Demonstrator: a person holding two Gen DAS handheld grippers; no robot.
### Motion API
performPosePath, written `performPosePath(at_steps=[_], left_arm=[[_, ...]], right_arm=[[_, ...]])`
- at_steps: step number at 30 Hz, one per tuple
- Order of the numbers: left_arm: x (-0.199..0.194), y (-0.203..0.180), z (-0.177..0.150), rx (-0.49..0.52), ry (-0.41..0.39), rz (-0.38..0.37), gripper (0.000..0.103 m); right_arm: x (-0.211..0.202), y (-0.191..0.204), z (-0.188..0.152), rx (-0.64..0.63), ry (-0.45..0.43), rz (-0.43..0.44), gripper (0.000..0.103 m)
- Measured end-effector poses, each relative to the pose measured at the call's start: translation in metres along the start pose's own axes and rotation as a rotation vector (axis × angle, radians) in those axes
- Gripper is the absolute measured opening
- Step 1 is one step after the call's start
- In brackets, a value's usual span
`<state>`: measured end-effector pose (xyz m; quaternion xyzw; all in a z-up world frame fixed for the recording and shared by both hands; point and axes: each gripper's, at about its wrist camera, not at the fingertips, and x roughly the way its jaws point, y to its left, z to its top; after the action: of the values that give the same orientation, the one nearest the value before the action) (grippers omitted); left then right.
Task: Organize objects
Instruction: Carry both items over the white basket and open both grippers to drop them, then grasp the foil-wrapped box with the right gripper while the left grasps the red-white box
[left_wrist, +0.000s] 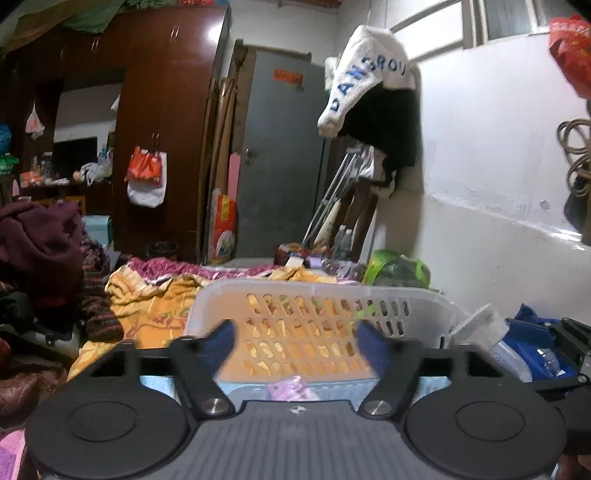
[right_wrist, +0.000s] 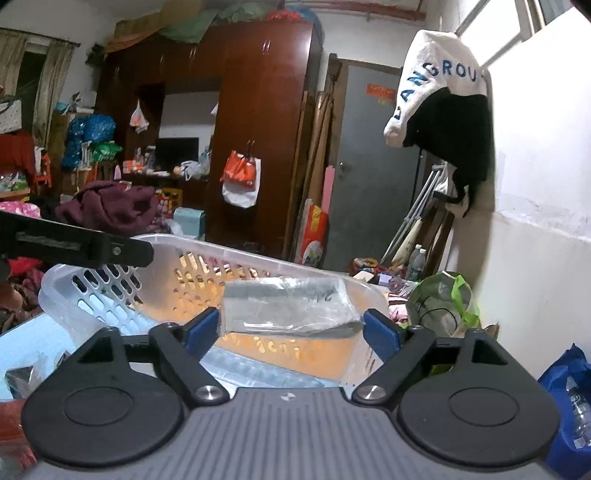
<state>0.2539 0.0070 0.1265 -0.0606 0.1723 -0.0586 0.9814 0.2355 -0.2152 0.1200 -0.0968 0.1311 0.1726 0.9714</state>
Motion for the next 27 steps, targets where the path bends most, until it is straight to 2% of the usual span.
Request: performPosePath(at_steps=[2,4,7,9,12,14,16,21,27], left_arm=[[-0.021,0.002,-0.004,0.016,-0.056,-0.018,0.090],[-0.047,0.005,-0.015,0.004,-0.101,-0.048,0.103],[-0.087,0.010,-0.042,-0.005,-0.162,-0.124,0.103],[-0.113,0.013,-0.067,-0.003,-0.225,-0.145,0.103],[-0.137,0.011,-0.100,0.075,-0.180,-0.113,0.103],[-0.149,0.013,-0.123,0.067,-0.219,-0.068,0.103],[-0.152,0.014,-0.140,0.077,-0.219,-0.028,0.103],[-0.139,0.024,-0.152,0.058,-0.157,-0.016,0.099],[-0.129,0.021,-0.161,0.086,-0.112,-0.019,0.096]], right_arm=[[-0.016,-0.005,0.001,0.023,-0.039,0.024,0.103],[-0.036,-0.009,-0.005,0.071,-0.054,0.074,0.103],[-0.073,-0.011,-0.031,0.134,-0.078,0.139,0.103],[-0.102,-0.004,-0.061,0.151,-0.097,0.157,0.103],[-0.138,0.017,-0.106,0.133,-0.113,0.157,0.103],[-0.154,0.036,-0.131,0.117,-0.120,0.164,0.103],[-0.159,0.052,-0.144,0.094,-0.116,0.172,0.103],[-0.157,0.072,-0.151,0.101,-0.144,0.161,0.103],[-0.146,0.081,-0.151,0.104,-0.126,0.155,0.101]])
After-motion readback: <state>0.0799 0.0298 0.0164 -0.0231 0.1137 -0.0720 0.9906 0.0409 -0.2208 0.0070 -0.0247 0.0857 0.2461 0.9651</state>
